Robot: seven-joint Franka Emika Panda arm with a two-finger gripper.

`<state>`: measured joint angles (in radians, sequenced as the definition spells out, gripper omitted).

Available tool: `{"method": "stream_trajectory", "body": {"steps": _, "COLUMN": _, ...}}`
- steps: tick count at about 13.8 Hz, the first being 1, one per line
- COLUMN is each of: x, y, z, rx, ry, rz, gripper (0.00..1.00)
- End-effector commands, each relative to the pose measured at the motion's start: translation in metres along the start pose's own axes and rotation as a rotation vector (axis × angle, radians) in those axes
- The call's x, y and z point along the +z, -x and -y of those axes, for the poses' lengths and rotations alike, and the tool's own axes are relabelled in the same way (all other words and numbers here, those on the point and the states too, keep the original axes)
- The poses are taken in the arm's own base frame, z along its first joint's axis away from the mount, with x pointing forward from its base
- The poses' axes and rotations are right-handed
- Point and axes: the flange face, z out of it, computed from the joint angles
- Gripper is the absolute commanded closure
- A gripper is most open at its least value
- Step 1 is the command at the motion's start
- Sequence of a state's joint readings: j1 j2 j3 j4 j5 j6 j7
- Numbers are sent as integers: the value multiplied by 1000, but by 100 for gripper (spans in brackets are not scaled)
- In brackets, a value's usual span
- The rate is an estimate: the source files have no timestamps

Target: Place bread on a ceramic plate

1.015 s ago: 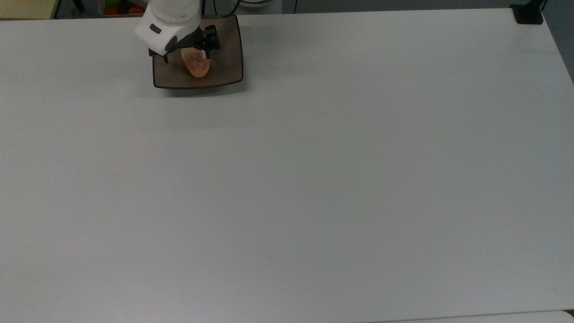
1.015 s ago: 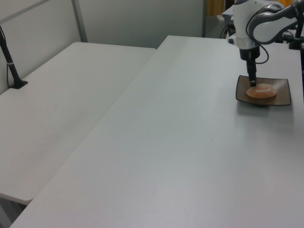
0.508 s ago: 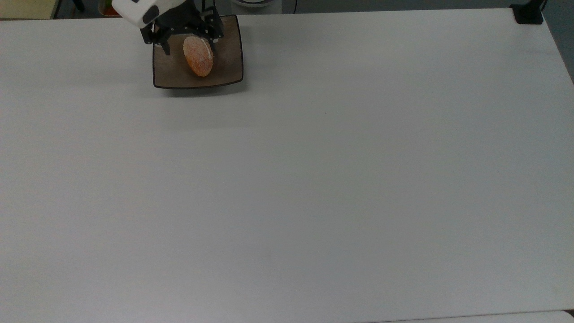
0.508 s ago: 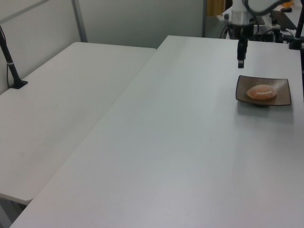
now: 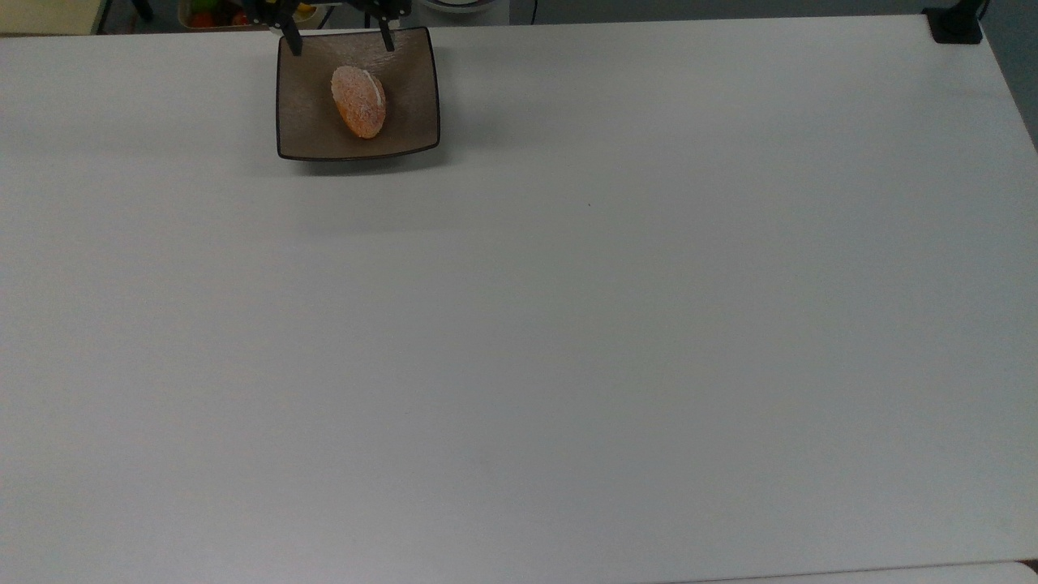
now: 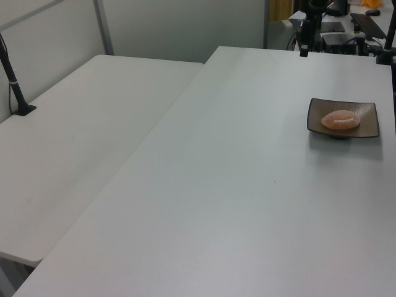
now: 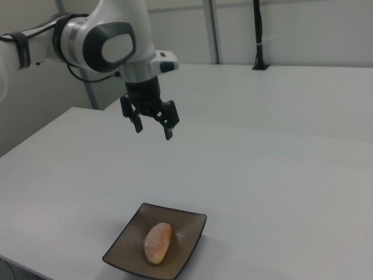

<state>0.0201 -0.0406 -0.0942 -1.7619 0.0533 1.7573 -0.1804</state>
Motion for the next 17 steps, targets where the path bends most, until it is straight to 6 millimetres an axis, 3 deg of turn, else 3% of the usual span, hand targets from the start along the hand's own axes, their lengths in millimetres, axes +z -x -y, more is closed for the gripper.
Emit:
{"method": "stream_trajectory", "body": {"steps": 1, "x": -18, "y": -3, "z": 16, "rx": 43, "ry": 45, "rz": -23, "gripper": 0}}
{"method": "stream_trajectory", "body": {"steps": 3, "x": -26, "y": -5, "z": 22, "rx": 31, "ry": 68, "rz": -35, "gripper": 0}}
{"method": "stream_trajectory", "body": {"steps": 8, "x": -19, "y": -6, "z": 42, "rx": -21, "ry": 123, "rz": -13, "gripper": 0}}
{"method": "stream_trajectory", "body": {"steps": 17, "x": -13, "y": -1, "z": 45, "rx": 62, "ry": 130, "rz": 35, "gripper": 0}}
